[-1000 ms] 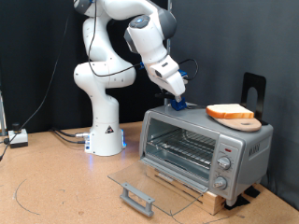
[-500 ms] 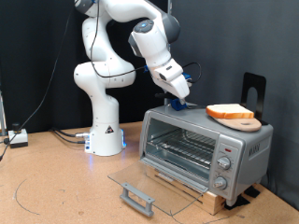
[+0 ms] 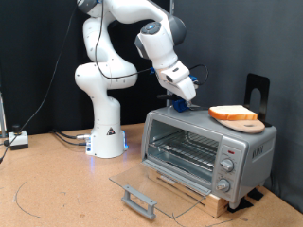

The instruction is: Make a piece of toast with the oven

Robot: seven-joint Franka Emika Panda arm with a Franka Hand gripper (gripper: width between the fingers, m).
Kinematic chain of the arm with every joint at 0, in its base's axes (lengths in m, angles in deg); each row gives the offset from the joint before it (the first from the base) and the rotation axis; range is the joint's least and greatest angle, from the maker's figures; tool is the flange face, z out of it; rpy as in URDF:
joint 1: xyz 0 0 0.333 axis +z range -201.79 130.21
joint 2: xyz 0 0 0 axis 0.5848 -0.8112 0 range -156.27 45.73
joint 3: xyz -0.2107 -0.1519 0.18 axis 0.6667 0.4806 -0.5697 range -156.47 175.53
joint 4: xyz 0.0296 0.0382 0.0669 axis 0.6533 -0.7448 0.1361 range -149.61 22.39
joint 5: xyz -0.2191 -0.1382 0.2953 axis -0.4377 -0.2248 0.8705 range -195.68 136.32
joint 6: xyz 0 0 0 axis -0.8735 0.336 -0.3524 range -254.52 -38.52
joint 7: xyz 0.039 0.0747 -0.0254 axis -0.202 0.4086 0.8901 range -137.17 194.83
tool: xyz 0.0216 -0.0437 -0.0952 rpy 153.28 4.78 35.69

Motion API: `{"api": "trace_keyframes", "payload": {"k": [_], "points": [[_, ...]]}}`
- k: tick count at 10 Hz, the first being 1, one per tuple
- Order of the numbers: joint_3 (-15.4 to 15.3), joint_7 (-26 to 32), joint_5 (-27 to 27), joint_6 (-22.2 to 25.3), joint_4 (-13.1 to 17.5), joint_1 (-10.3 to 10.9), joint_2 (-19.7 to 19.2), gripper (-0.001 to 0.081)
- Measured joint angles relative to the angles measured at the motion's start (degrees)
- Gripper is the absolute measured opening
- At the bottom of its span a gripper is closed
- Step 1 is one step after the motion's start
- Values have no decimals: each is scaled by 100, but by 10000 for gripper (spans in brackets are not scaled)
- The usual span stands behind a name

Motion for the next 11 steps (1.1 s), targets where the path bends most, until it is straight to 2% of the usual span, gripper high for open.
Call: {"api": "trace_keyframes", "payload": {"k": [1,2,3,5,11], "points": [[-51,-50,5,-11,0,-6,-3,807],[-87,-63,5,-27,0,-9,-7,747],[-122,-65,5,-64,0,-13,-11,747],[-182,-66,5,-122,0,-30,-12,468],[-216,-77,5,-209,-1,-35,-13,469]]}}
